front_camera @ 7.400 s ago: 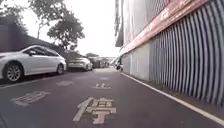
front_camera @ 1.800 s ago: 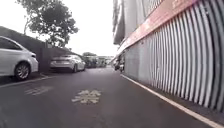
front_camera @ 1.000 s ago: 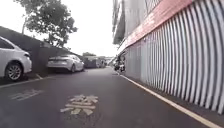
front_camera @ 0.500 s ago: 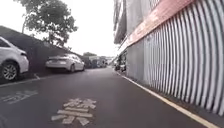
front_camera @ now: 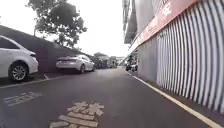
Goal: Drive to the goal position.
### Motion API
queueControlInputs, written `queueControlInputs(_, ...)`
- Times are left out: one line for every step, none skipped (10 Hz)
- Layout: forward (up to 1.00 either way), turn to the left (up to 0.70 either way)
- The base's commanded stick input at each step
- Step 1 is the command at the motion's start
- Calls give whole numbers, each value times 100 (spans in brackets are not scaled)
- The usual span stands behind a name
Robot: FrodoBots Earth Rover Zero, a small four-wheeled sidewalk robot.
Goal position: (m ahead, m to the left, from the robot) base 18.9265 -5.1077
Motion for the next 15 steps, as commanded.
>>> queueControlInputs(45,0)
queueControlInputs(45,0)
queueControlInputs(45,0)
queueControlInputs(45,0)
queueControlInputs(45,0)
queueControlInputs(45,0)
queueControlInputs(45,0)
queueControlInputs(45,0)
queueControlInputs(45,0)
queueControlInputs(45,0)
queueControlInputs(45,0)
queueControlInputs(45,0)
queueControlInputs(45,0)
queueControlInputs(45,-20)
queueControlInputs(45,-27)
